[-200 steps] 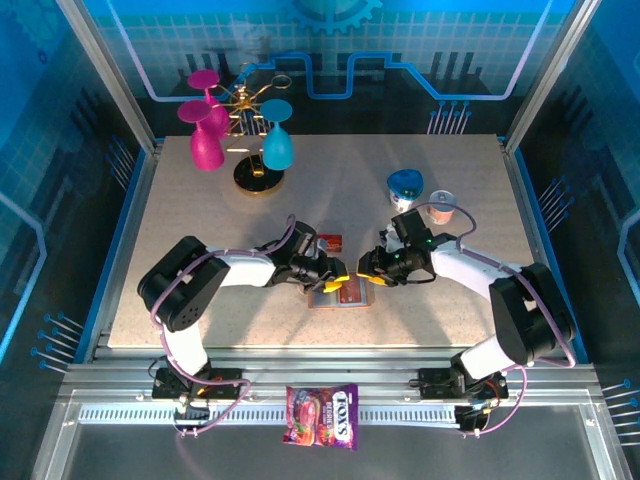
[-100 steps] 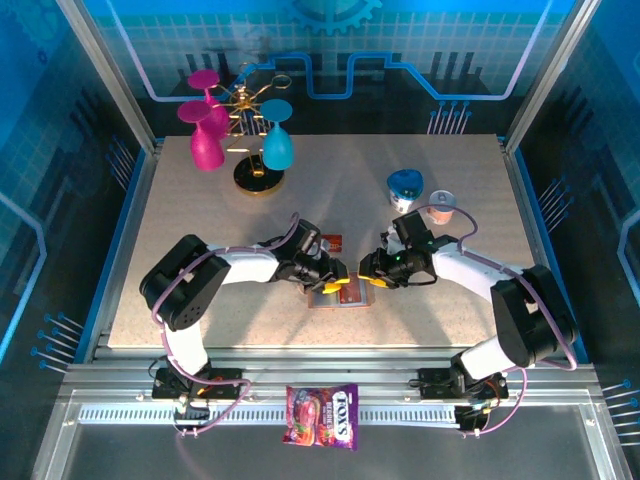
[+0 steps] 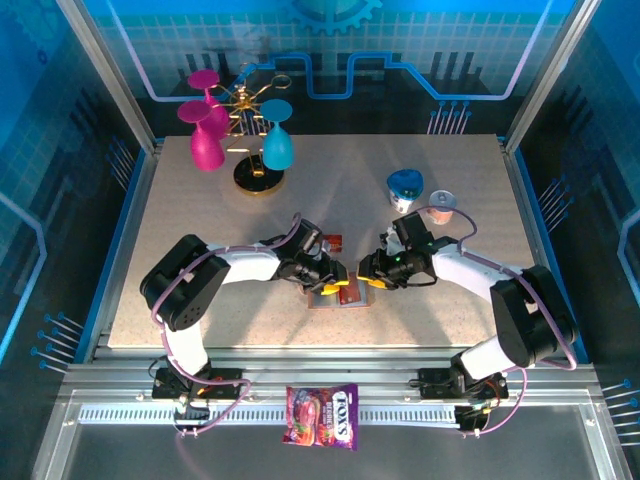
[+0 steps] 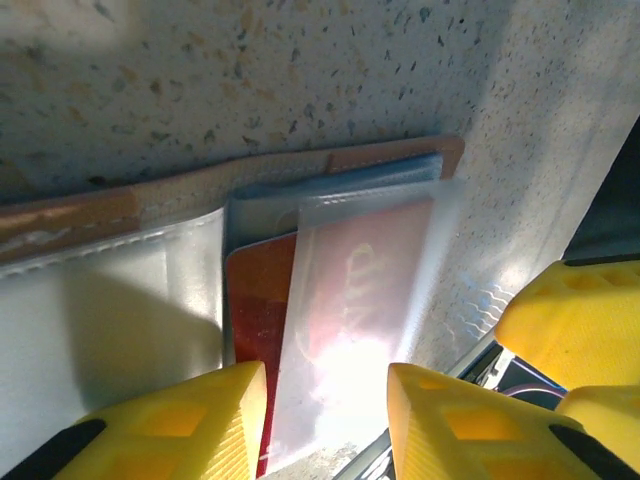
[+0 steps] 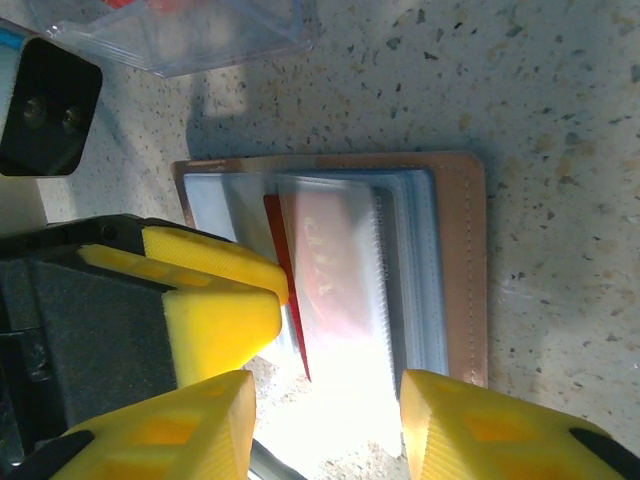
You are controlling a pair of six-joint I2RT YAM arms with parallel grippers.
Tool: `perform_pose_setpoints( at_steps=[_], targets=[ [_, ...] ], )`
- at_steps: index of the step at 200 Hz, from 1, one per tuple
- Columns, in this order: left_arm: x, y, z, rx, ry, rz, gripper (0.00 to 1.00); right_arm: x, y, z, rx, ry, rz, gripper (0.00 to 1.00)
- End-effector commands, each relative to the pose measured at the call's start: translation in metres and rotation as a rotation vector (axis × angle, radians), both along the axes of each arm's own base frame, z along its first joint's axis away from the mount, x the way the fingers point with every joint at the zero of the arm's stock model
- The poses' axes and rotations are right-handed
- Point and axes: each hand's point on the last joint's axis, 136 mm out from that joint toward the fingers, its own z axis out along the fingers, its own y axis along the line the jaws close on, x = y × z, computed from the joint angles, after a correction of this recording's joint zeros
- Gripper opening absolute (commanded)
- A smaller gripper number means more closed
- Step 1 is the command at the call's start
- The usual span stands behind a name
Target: Take the credit cards out of the card holder
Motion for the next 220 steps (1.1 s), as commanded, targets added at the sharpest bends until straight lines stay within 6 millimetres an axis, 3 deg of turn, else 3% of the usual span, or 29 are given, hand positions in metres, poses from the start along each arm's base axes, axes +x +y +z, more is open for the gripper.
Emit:
perform_pose_setpoints(
  at_steps=[1,43,129,220],
  targets=[
    [-0.001,0.004,0.004,0.056,-0.022,-0.022,0.38,-0.005,0.008,0.001,0.027,0.019,0.020,0.44],
    [0.000,0.012,0.004,0.114,-0.042,-0.027,0.39,-0.006,0.018,-0.002,0.035,0.024,0.039,0.43],
    [0.006,0.012,0.025,0.075,-0.086,0.002,0.41,-0.005,0.037,-0.001,0.050,0.022,0.071,0.39],
    [0.003,0.021,0.009,-0.004,-0.027,0.067,0.41,-0.008,0.052,-0.017,0.054,0.063,0.106,0.38]
  ],
)
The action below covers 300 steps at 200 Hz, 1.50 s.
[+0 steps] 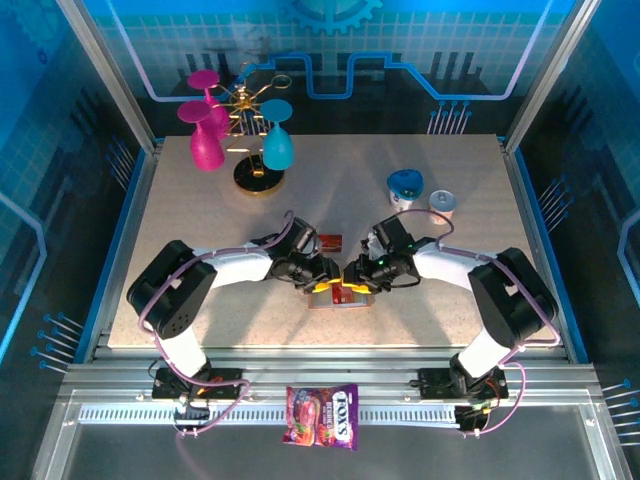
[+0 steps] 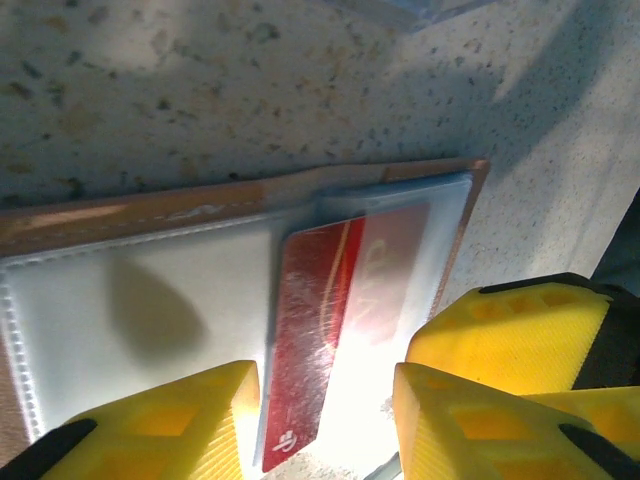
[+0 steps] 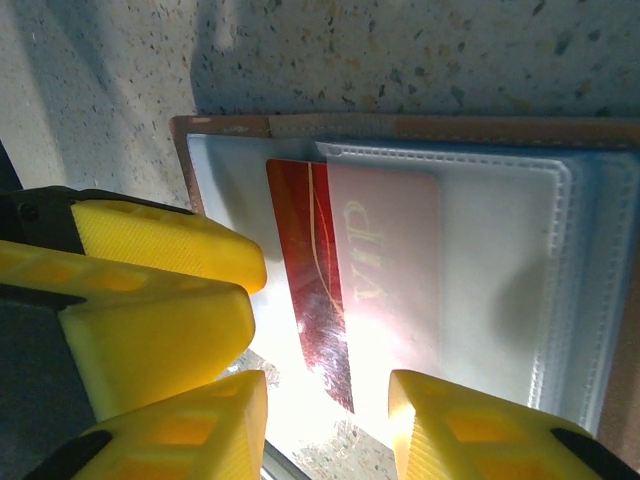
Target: Take the credit cards out of the card holder
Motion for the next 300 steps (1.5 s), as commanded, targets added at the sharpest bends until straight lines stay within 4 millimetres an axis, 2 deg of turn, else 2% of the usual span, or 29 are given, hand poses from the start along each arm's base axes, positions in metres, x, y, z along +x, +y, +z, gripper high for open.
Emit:
perform_pose_setpoints(
  at_steps=[1,77,156,206,239,265,300],
  targets=[
    [-0.001,-0.005,0.007,-0.067,0.007,0.005,0.41,0.002,0.009,0.002,0.016,0.001,0.014,0.38],
    [-0.004,-0.005,-0.005,-0.072,0.034,0.006,0.38,-0.004,0.001,-0.016,-0.038,0.027,0.014,0.38],
    [-0.007,0.003,-0.016,-0.020,0.053,0.025,0.36,-0.005,0.000,-0.016,-0.040,0.027,0.011,0.38],
    [-0.008,0.002,-0.020,-0.031,0.068,0.028,0.28,-0.006,-0.001,-0.016,-0.041,0.028,0.009,0.38],
    [-0.011,0.009,-0.028,0.011,0.086,0.040,0.29,-0.006,-0.001,-0.015,-0.038,0.028,0.010,0.38],
    [-0.010,0.013,-0.025,0.033,0.069,0.044,0.30,-0.006,-0.001,-0.014,-0.037,0.025,0.010,0.38],
    [-0.010,0.008,-0.024,0.006,0.075,0.033,0.25,-0.006,-0.001,-0.014,-0.039,0.025,0.010,0.38]
  ],
)
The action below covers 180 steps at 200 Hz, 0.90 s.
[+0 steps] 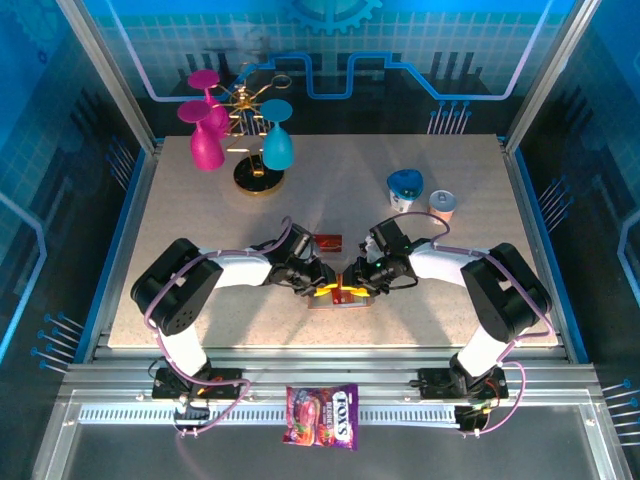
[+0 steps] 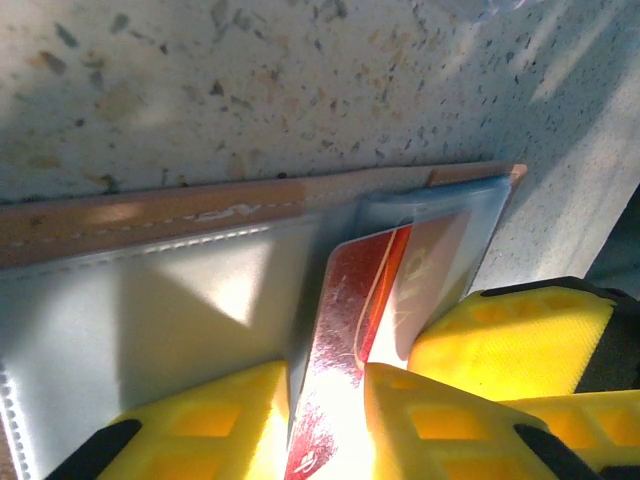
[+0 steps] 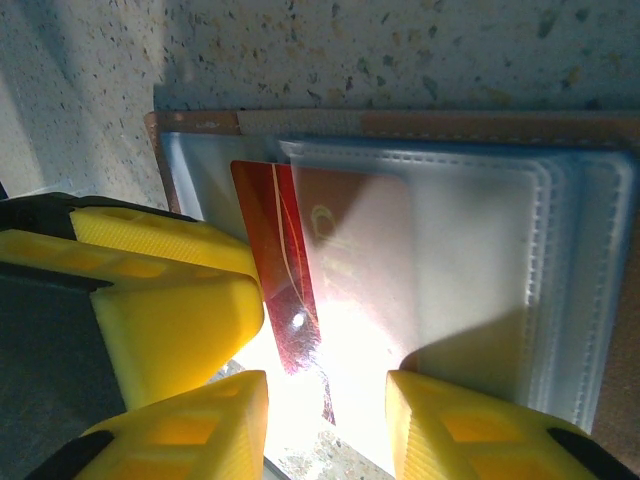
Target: Take the credit cards out of the card holder
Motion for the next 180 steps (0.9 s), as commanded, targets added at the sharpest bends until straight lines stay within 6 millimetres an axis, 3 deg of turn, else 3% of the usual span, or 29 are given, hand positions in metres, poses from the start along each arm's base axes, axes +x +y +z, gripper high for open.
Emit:
perform_pose_setpoints(
  at_steps=[1,37,85,141,180],
  targets=[
    [-0.006,0.009,-0.011,0.033,0.046,0.014,0.25,-0.004,-0.001,-0.004,-0.020,0.004,0.006,0.38],
    [-0.007,0.002,-0.016,-0.011,0.064,0.018,0.21,-0.004,-0.001,-0.004,-0.019,0.003,0.006,0.38],
    [-0.002,-0.003,-0.005,-0.064,0.025,0.024,0.15,-0.005,-0.002,-0.003,-0.020,0.003,0.005,0.38],
    [-0.004,0.006,-0.003,-0.012,0.003,0.018,0.08,-0.004,-0.004,-0.001,-0.024,-0.002,-0.003,0.42],
    [-0.006,0.022,0.002,0.082,-0.040,-0.011,0.08,-0.003,-0.007,0.002,-0.027,-0.010,-0.010,0.43]
  ],
)
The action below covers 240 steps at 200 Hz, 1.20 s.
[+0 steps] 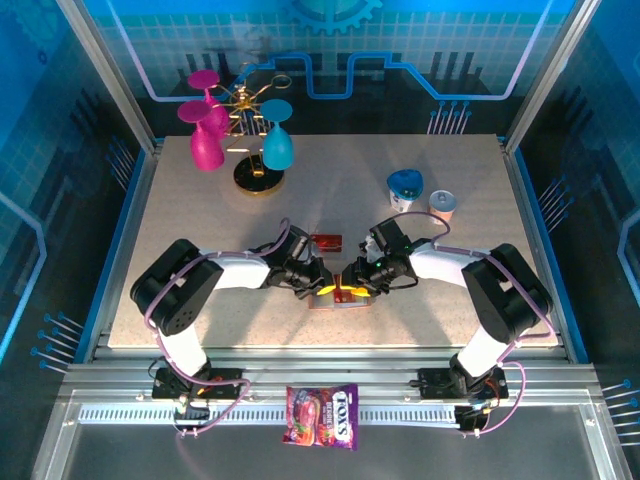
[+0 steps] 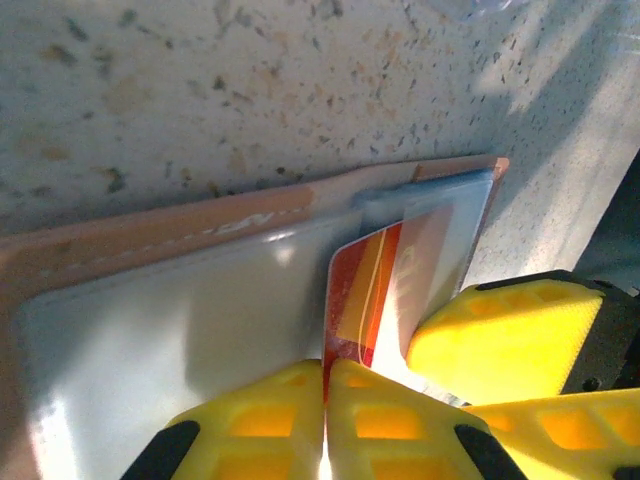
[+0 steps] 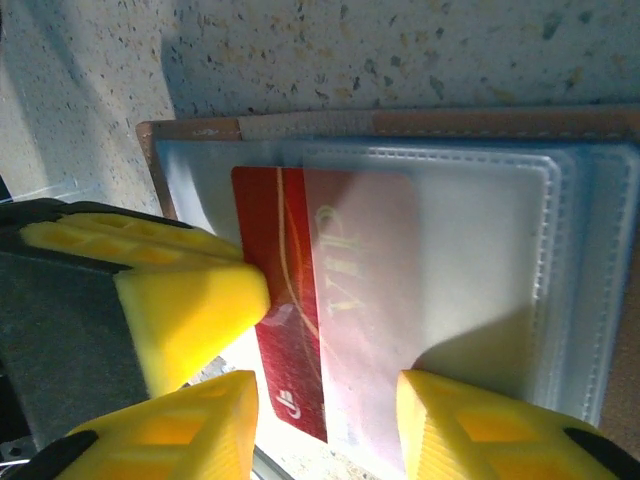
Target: Take the credit cards out of the card holder
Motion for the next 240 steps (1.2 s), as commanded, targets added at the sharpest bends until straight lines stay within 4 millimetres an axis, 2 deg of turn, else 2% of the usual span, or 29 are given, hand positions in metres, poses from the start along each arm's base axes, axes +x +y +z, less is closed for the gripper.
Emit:
perform_pose_setpoints(
  at_steps=[1,37,81,104,133,157,184,213,240],
  targets=[
    [-0.005,0.020,-0.001,0.101,-0.016,-0.017,0.08,-0.004,-0.007,0.000,-0.027,-0.002,-0.008,0.43],
    [-0.004,0.028,0.014,0.118,-0.078,-0.063,0.08,-0.003,-0.008,0.000,-0.027,-0.002,-0.009,0.43],
    [-0.002,0.034,0.040,0.155,-0.172,-0.205,0.07,-0.002,-0.008,0.002,-0.024,-0.007,-0.010,0.43],
    [-0.006,0.029,0.066,0.132,-0.281,-0.356,0.04,0.000,-0.009,0.006,-0.021,-0.015,-0.013,0.43],
    [-0.009,0.035,0.089,0.197,-0.410,-0.564,0.01,0.003,-0.013,0.010,-0.020,-0.022,-0.018,0.43],
    [-0.016,0.047,0.094,0.273,-0.488,-0.756,0.00,0.007,-0.018,0.015,-0.019,-0.037,-0.025,0.43],
    [-0.009,0.057,0.099,0.359,-0.583,-0.887,0.00,0.010,-0.021,0.018,-0.010,-0.041,-0.032,0.43],
    [-0.010,0.052,0.112,0.351,-0.757,-1.112,0.00,0.013,-0.022,0.023,-0.009,-0.048,-0.028,0.43],
    [0.007,0.051,0.119,0.423,-0.880,-1.252,0.00,0.014,-0.026,0.026,-0.011,-0.055,-0.027,0.43]
  ],
)
